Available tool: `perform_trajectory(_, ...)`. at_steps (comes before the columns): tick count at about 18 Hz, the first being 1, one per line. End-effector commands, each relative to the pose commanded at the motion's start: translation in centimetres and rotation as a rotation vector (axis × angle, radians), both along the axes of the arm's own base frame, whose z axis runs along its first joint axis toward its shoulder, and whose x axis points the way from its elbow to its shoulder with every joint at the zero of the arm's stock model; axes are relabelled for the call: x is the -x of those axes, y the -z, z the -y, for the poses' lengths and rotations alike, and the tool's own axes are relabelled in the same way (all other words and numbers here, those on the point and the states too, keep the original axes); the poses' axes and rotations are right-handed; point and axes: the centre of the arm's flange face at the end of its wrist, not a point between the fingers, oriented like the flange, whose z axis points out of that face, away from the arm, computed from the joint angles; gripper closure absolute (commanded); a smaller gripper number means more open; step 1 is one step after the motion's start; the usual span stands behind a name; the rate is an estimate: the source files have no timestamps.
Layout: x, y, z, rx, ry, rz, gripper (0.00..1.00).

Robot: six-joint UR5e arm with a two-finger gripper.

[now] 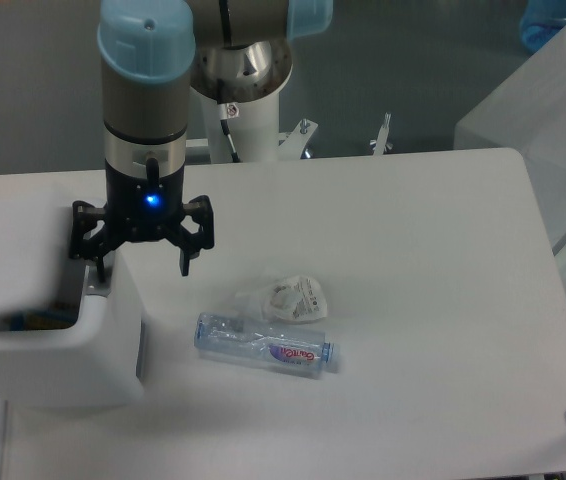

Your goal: Open the trash can

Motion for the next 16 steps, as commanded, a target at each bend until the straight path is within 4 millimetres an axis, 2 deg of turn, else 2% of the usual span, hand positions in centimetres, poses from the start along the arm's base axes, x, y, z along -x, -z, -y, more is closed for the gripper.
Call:
perform_trajectory(3,0.0,-0.3,0.0,-0.005,0.006,-0.006,0.00)
perform_trajectory(7,2.1,-4.4,0.5,-0.084,-0.014,-0.072,0.00)
perform_trajectory(10,7.2,-7.3,3.0,-0.125,-0.108,-0.154,0.00)
perform_trajectory(13,14.0,-8.2,7.3,-0.081,-0.188,-0.309,0.00)
perform_trajectory(16,19.2,-8.2,11.3,-0.028,-0.113,-0.390,0.00)
